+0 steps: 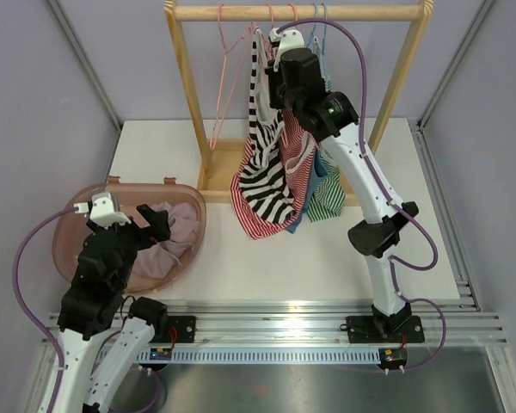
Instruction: Remove the tank top from the hanger
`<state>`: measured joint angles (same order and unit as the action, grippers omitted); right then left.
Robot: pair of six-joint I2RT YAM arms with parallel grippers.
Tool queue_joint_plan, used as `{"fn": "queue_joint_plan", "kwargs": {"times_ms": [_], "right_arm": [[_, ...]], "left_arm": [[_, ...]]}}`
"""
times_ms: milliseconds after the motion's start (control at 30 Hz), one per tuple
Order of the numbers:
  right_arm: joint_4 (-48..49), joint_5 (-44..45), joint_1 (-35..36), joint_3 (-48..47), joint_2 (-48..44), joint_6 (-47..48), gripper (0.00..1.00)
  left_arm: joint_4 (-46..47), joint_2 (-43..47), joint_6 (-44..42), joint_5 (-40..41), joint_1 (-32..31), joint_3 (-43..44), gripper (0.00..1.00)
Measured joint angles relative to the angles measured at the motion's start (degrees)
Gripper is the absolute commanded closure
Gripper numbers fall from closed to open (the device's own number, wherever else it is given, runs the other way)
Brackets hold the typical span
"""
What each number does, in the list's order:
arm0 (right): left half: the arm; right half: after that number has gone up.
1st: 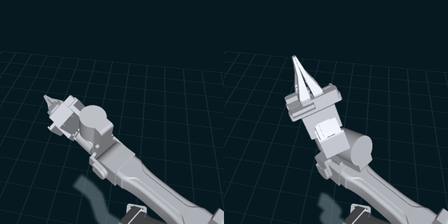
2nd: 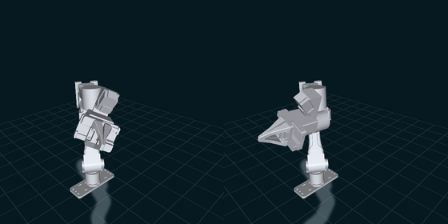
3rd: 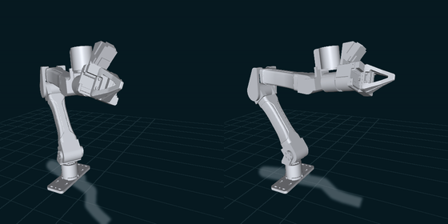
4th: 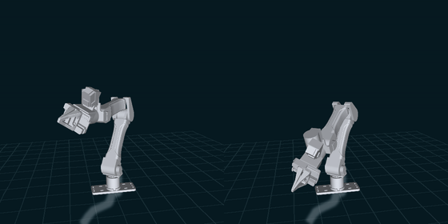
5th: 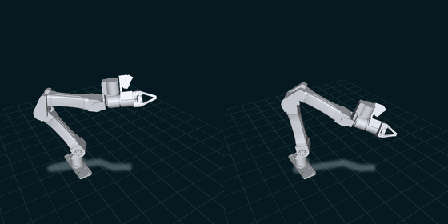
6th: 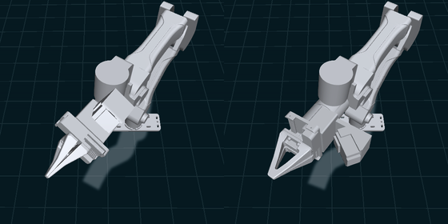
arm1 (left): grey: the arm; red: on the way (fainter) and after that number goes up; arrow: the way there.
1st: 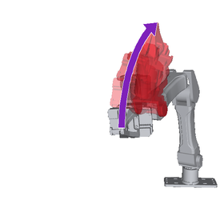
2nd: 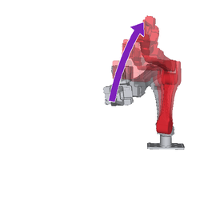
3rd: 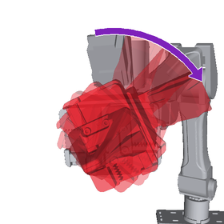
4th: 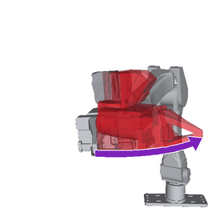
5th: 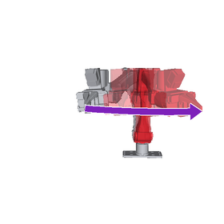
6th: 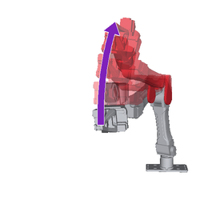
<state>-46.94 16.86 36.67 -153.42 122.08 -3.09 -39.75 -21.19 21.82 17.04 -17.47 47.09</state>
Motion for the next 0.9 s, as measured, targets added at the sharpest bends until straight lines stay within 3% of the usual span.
{"fn": "queue_joint_plan", "kwargs": {"times_ms": [67, 133, 533, 900], "right_arm": [[0.3, -0.1, -0.4, 0.0, 0.0, 0.2, 0.95], [0.5, -0.5, -0.6, 0.0, 0.0, 0.3, 1.00], [0.8, -4.1, -0.4, 1.8, -3.4, -3.0, 1.00], [-1.7, -6.0, 1.3, 8.9, -18.7, -6.2, 1.00]], "left_arm": [[0.0, -0.2, 0.0, -0.4, 0.0, 0.0, 0.01], [0.0, -0.5, -0.1, -0.6, 0.0, 0.0, 0.01], [0.0, -2.4, -0.8, -2.5, 0.0, 0.0, 0.01], [0.6, -2.3, -1.1, -4.3, 0.0, 0.0, 0.01]]}}
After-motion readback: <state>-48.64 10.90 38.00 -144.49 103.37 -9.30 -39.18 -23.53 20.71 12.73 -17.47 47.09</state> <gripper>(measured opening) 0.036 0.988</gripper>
